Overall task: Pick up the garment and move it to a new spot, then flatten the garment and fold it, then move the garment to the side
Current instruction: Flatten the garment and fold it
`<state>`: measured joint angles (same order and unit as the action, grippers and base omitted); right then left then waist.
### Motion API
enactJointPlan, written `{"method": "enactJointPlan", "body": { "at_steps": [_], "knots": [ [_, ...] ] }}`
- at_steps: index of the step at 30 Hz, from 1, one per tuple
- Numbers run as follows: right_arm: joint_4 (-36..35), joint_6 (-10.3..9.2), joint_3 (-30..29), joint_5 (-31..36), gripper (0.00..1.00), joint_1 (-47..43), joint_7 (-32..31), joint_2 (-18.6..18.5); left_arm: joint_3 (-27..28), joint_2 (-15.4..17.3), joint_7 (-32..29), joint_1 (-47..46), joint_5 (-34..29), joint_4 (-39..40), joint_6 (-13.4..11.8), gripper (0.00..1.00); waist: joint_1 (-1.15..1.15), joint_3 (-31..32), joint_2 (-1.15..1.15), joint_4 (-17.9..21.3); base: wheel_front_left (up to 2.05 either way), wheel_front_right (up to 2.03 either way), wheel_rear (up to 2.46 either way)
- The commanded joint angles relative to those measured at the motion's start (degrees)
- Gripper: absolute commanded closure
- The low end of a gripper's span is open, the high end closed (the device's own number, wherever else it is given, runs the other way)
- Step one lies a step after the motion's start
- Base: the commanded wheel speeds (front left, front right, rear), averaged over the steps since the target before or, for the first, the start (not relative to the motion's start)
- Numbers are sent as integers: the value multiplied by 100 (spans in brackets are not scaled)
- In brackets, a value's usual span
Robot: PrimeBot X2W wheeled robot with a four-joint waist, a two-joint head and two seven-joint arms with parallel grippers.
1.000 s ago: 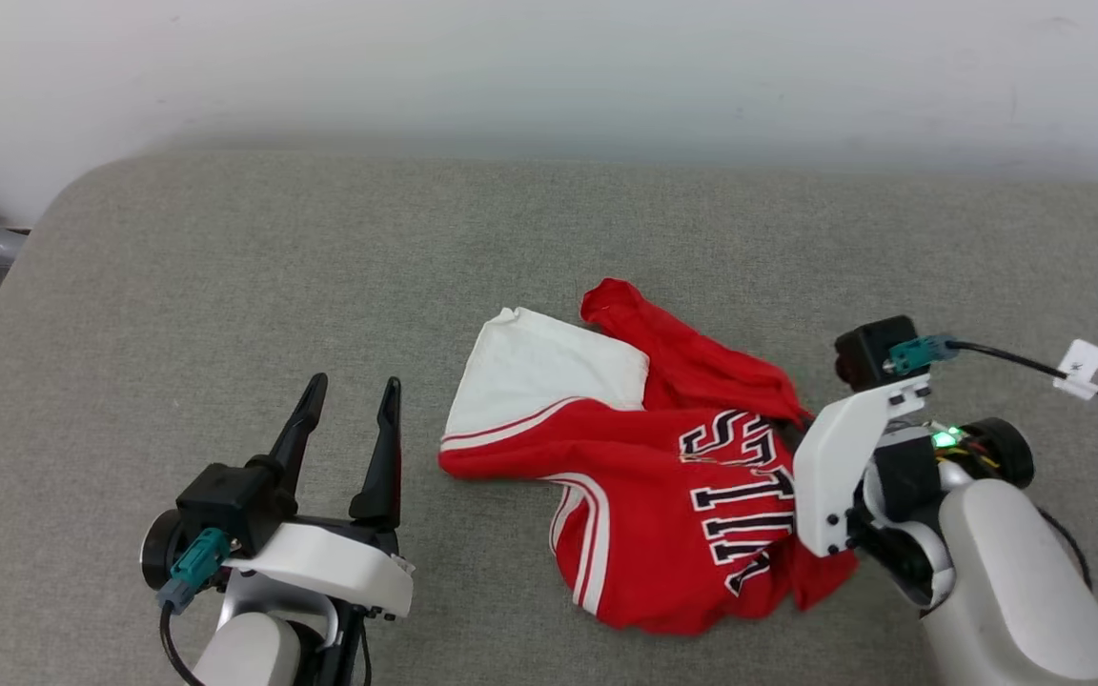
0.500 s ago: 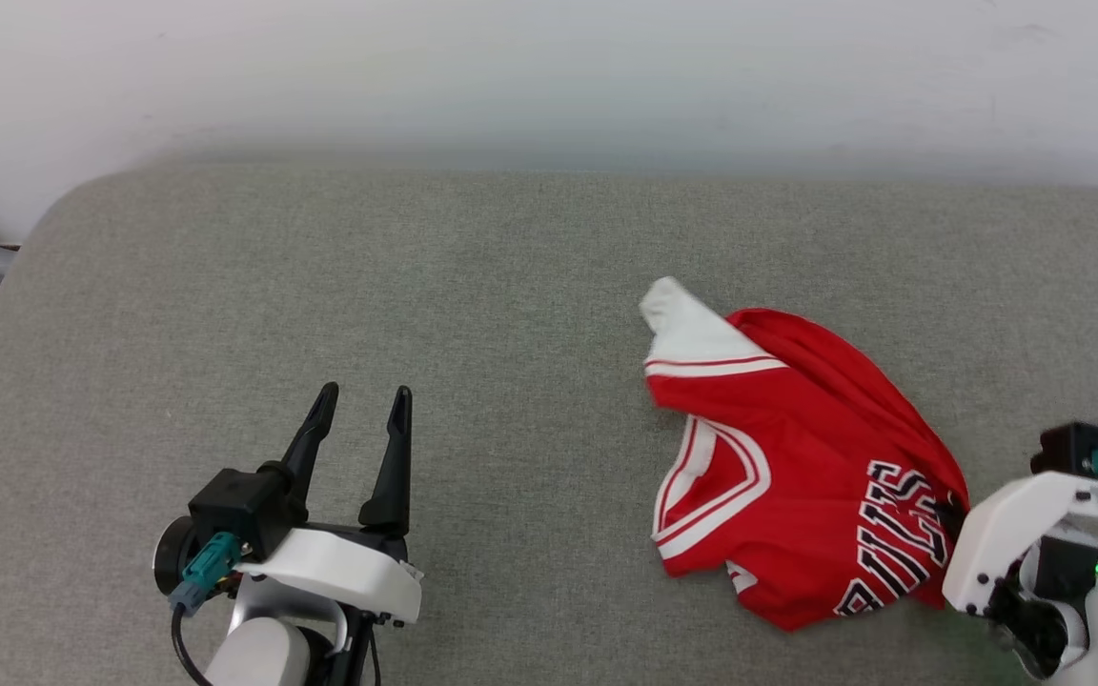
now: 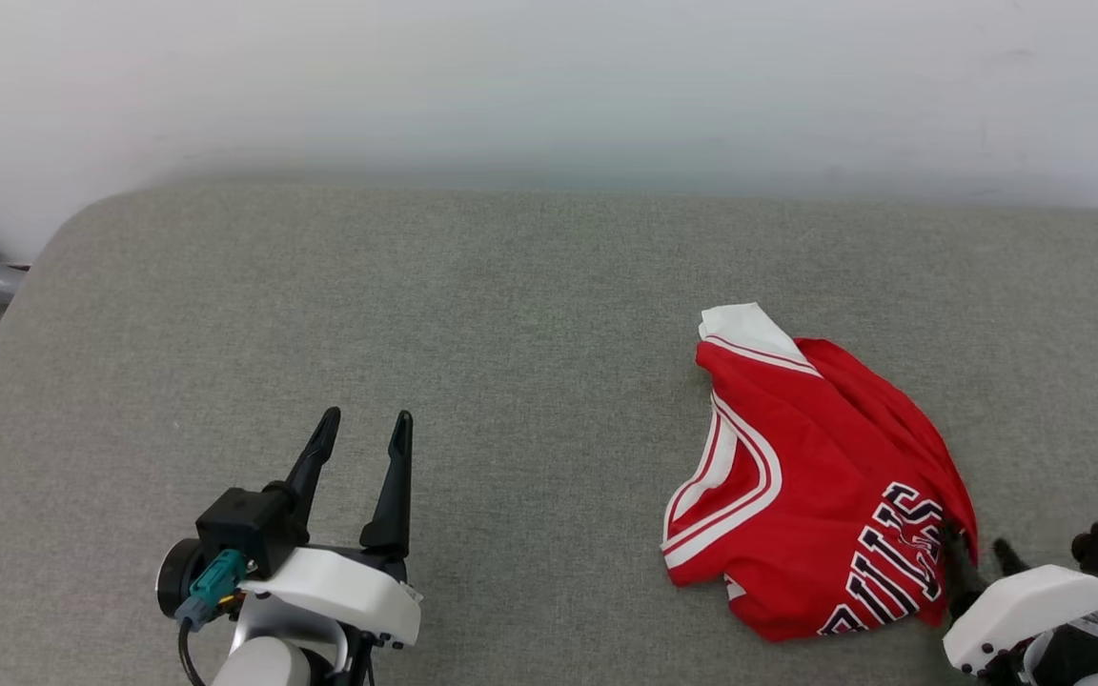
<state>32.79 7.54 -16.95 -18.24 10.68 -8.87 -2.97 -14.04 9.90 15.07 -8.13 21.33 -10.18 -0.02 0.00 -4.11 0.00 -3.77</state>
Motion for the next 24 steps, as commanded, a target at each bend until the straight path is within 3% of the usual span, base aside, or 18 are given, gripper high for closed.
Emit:
{"method": "enactJointPlan", "body": {
  "at_steps": [1,5,10,17,24],
  "knots": [
    [-153,-8,88,13,0,-110,352,6,11,-4,15,71,-26,-13,0,0,0,44,0,12,0,0,0],
    [-613,-7,380,-20,0,-301,1291,10,-1,6,15,139,-27,-37,-24,0,0,159,0,34,0,0,0],
    [-1329,-7,593,432,0,-547,1856,9,-14,51,1,218,-20,-39,-53,0,0,265,0,59,0,0,0],
    [-2473,-7,1004,872,0,-1065,1772,9,-28,109,-46,343,7,-21,-109,0,0,376,0,137,0,0,0],
    [-3348,-7,1216,800,0,-1588,1348,10,-74,143,-102,438,23,-27,-149,0,0,456,0,202,0,0,0]
  ]
}}
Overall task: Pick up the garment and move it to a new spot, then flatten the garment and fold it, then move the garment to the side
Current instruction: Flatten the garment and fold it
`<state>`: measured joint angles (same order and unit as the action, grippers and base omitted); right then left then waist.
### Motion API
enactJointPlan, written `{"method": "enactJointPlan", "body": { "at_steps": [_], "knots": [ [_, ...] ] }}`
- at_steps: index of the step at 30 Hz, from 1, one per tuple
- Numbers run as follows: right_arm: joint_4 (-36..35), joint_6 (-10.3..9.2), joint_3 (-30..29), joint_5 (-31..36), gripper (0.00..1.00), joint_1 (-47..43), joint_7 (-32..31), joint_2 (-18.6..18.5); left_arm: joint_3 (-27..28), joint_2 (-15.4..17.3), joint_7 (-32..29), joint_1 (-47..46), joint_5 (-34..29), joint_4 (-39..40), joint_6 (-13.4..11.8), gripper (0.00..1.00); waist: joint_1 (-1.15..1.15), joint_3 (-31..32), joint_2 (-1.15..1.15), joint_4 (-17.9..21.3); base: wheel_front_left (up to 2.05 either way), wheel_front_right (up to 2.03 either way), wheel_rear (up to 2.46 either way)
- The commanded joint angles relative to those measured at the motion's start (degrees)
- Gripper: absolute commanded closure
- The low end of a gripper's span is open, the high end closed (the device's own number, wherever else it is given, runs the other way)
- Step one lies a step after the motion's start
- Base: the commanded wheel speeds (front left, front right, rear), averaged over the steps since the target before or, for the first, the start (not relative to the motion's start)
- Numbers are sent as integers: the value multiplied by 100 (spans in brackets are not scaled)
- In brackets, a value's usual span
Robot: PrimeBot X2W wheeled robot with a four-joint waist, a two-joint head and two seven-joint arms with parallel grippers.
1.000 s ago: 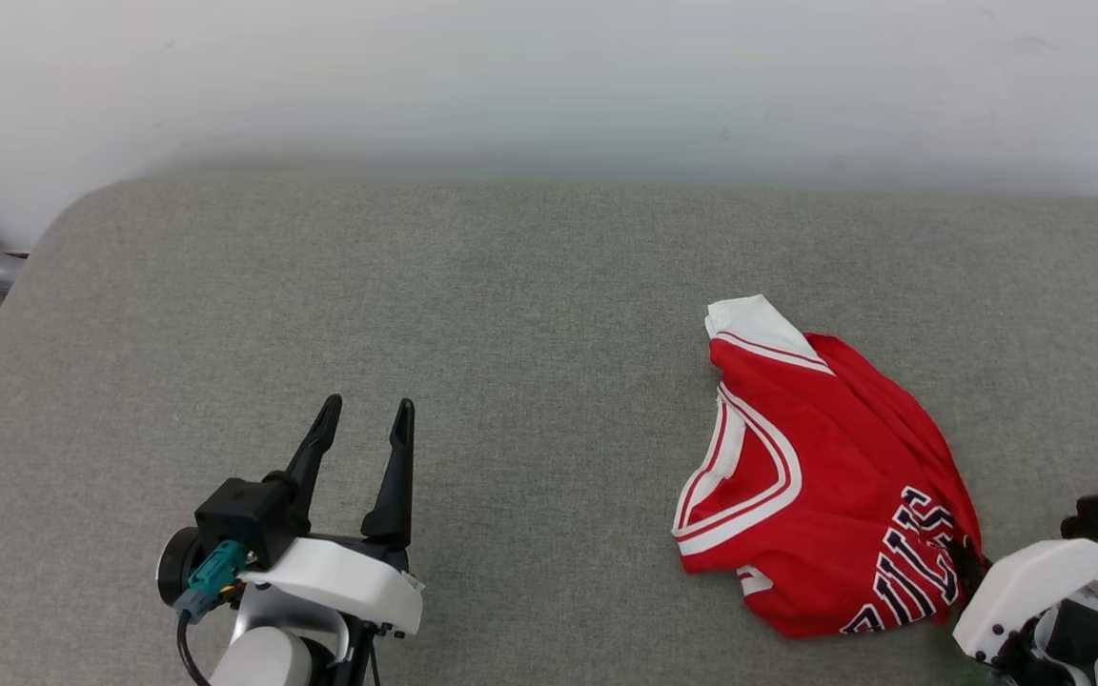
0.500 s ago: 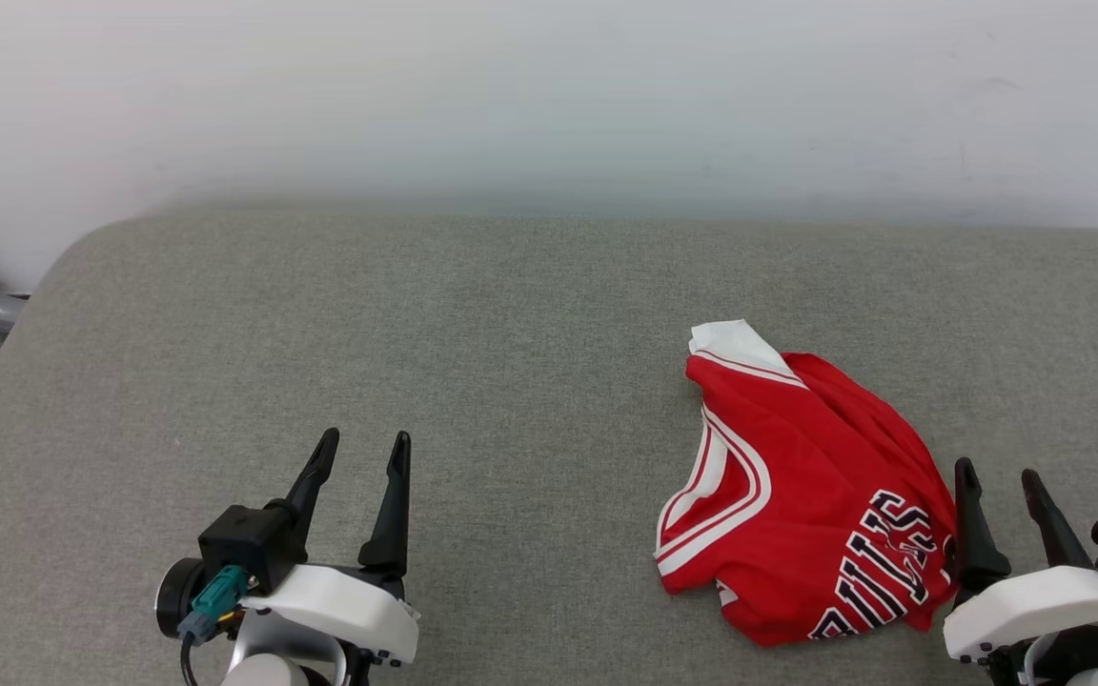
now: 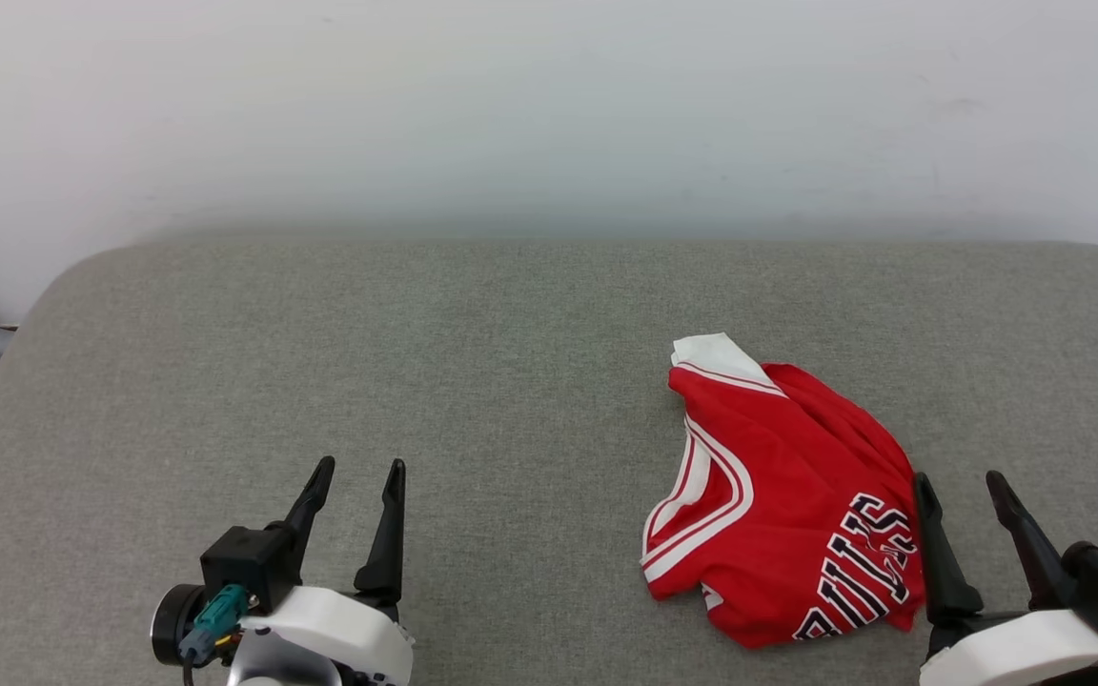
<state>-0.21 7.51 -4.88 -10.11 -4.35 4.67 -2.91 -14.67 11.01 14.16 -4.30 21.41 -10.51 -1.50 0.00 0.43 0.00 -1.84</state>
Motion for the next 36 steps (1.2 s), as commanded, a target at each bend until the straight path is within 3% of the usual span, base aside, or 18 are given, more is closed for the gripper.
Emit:
{"method": "enactJointPlan", "body": {
  "at_steps": [1,7,14,19,27,36],
  "knots": [
    [-159,-4,43,-48,0,-116,-34,4,-18,37,-27,57,15,9,-11,0,0,5,0,19,0,0,0],
    [-475,-4,82,-97,0,-252,-255,4,-244,51,-412,-106,-21,-7,84,0,0,-12,0,76,0,0,0],
    [-630,-4,103,-28,0,-201,-478,4,-1000,-172,-1585,-672,118,-185,591,0,0,-209,0,125,0,0,0],
    [-759,-4,161,77,0,-76,-591,4,-1536,-312,-2411,-1120,253,-357,788,0,0,-439,0,223,0,0,0],
    [-847,-4,236,50,0,112,-623,4,-2245,-258,-3528,-1788,558,-733,885,0,0,-856,0,435,0,0,0],
    [-726,-4,294,-109,0,300,-526,5,-3113,41,-4320,-2621,920,-1073,902,0,0,-1300,0,709,0,0,0]
  ]
}}
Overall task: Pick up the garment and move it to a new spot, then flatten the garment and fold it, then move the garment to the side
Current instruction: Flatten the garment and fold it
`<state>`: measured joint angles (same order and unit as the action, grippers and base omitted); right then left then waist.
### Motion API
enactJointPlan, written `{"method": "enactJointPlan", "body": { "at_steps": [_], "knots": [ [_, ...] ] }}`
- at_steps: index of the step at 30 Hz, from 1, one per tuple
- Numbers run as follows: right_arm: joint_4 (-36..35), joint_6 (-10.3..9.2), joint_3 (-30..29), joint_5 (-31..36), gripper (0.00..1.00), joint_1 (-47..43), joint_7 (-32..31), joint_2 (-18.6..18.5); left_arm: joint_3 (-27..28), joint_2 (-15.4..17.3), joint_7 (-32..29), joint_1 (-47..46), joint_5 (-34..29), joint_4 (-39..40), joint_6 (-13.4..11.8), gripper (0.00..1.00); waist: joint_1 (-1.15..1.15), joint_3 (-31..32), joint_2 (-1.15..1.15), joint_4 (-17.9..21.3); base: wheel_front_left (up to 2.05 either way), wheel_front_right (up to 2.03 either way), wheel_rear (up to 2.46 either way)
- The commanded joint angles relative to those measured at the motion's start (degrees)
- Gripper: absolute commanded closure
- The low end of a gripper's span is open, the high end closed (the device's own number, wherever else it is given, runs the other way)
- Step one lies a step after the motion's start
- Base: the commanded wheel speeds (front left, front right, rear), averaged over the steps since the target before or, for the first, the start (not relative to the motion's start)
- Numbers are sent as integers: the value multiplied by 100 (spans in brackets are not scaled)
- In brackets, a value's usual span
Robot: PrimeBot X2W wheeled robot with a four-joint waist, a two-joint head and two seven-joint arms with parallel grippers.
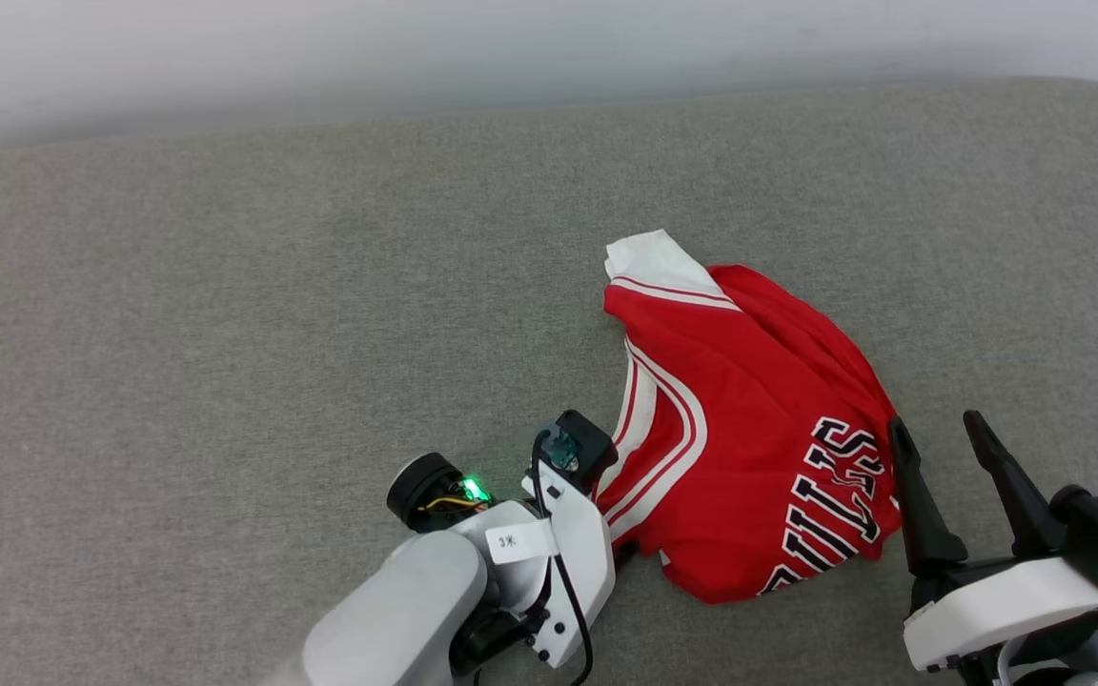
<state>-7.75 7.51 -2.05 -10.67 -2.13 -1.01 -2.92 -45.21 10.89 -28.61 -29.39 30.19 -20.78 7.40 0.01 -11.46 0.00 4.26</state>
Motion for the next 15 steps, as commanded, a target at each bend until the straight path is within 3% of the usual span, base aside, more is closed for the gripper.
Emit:
{"method": "enactJointPlan", "body": {
  "at_steps": [1,7,8,9,10,15],
  "knots": [
    [47,-4,25,-61,0,108,58,6,-155,80,-132,-196,91,-112,12,0,-1,-151,0,130,0,0,0],
    [222,-4,81,-195,0,235,169,6,-722,199,-781,-377,493,-641,14,0,-1,-314,0,272,0,0,0],
    [251,-4,88,-204,0,242,194,6,-781,197,-838,-360,595,-709,14,50,-1,-326,0,285,0,0,0],
    [284,-4,83,-206,0,236,204,6,-841,207,-871,-360,654,-769,14,72,-1,-334,0,295,0,0,0],
    [321,-4,75,-216,0,235,209,6,-862,225,-817,-381,688,-808,14,100,-1,-343,0,301,0,0,0],
    [445,-4,-2,-243,0,241,229,6,-730,341,-377,-429,837,-854,14,100,-1,-276,0,208,0,0,0]
  ]
}}
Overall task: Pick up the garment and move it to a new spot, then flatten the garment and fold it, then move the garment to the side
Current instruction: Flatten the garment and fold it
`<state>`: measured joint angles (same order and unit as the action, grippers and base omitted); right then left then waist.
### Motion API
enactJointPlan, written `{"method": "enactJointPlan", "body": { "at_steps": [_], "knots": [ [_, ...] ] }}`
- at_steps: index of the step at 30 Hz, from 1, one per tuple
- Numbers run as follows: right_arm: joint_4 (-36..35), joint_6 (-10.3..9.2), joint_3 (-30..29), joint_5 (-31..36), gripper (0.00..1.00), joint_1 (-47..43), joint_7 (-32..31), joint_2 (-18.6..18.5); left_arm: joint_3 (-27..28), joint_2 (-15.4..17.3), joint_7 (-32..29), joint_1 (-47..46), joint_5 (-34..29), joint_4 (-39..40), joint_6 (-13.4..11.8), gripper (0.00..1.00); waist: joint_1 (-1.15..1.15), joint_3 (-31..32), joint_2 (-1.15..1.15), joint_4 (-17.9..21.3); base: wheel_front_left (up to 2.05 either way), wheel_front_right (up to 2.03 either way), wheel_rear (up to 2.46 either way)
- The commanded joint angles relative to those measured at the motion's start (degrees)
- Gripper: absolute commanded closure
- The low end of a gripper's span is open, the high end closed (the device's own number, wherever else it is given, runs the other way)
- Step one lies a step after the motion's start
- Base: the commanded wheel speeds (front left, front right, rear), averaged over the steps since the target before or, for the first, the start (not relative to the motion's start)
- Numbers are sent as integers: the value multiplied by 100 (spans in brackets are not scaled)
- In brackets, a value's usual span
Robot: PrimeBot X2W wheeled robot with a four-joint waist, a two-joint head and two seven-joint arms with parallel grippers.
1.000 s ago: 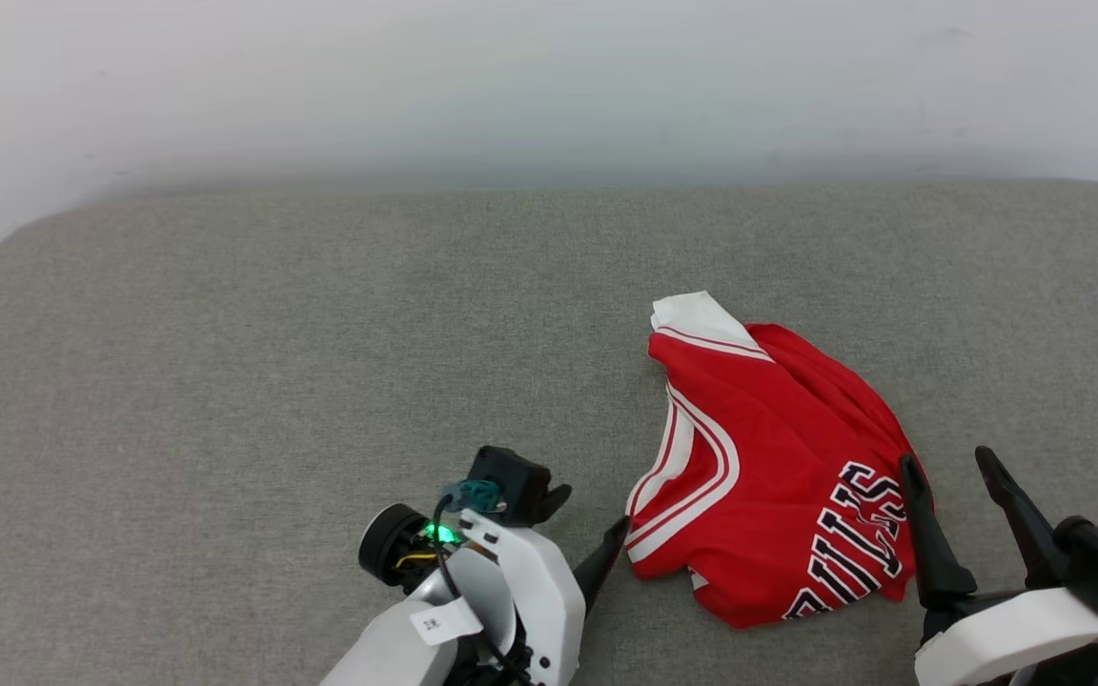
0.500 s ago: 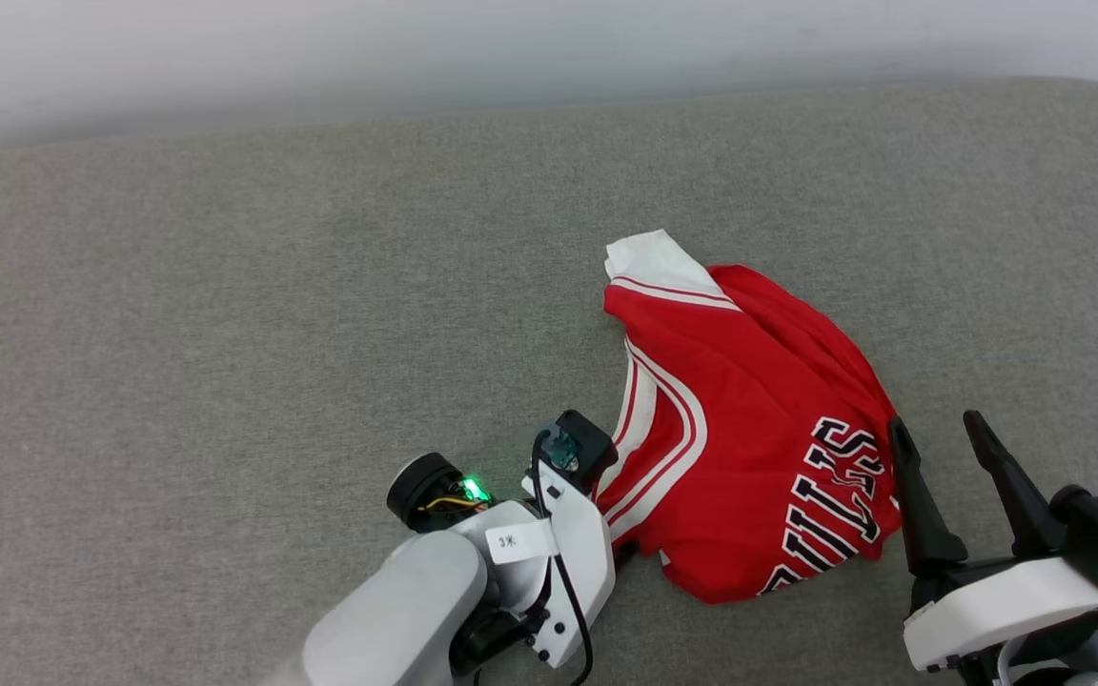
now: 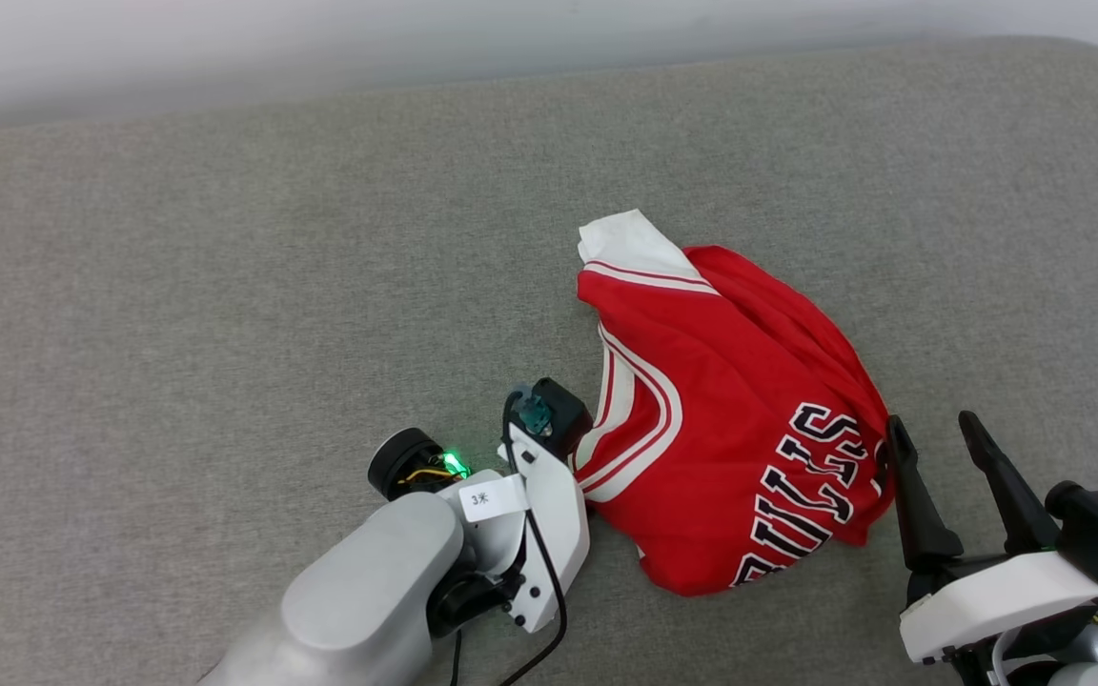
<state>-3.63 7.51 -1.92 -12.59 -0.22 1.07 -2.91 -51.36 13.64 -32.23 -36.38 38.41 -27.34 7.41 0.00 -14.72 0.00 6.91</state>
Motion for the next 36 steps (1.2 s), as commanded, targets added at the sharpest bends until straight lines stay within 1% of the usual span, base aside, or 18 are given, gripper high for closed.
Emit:
{"method": "enactJointPlan", "body": {
  "at_steps": [1,4,7,10,15,16,20,23,26,27,28,29,36],
  "knots": [
    [58,-4,-26,-63,0,58,20,5,-73,123,85,243,10,-182,12,100,0,79,0,-93,0,0,0],
    [120,-4,-50,-83,0,70,4,6,75,318,340,160,-22,-48,-20,100,0,207,0,-220,0,0,0],
    [168,-4,-93,-70,0,55,-33,6,196,481,501,178,-33,202,-106,100,0,340,0,-355,0,0,0],
    [213,-4,-154,-89,0,6,-69,5,347,772,568,334,30,524,-268,100,0,471,0,-467,0,0,0],
    [254,-4,-198,-102,0,-98,-133,5,657,1366,557,924,230,1098,-684,100,0,621,0,-589,0,0,0],
    [254,-4,-198,-102,0,-98,-133,5,657,1366,557,924,230,1098,-684,100,0,621,0,-589,0,0,0],
    [255,-4,-226,-126,0,-164,-166,5,916,1802,562,1628,511,1436,-1083,100,0,678,0,-632,0,0,0],
    [259,-4,-245,-126,0,-213,-206,5,1082,1958,658,2112,728,1584,-1329,100,0,714,0,-647,0,0,0],
    [247,-4,-263,-128,0,-227,-234,5,1159,1925,759,2533,935,1638,-1460,100,0,767,0,-669,0,0,0],
    [244,-4,-270,-126,0,-239,-250,5,1181,1894,835,2623,972,1654,-1496,91,0,788,0,-677,0,0,0],
    [235,-4,-276,-123,0,-251,-259,5,1199,1864,908,2686,1002,1670,-1518,52,0,807,0,-685,0,0,0],
    [224,-4,-289,-115,0,-265,-275,5,1217,1830,995,2733,1017,1693,-1541,0,0,831,0,-698,0,0,0],
    [142,-4,-325,-22,0,-368,-420,5,1475,1600,2073,2839,729,1878,-1810,0,0,1079,0,-738,0,0,0]
  ]
}}
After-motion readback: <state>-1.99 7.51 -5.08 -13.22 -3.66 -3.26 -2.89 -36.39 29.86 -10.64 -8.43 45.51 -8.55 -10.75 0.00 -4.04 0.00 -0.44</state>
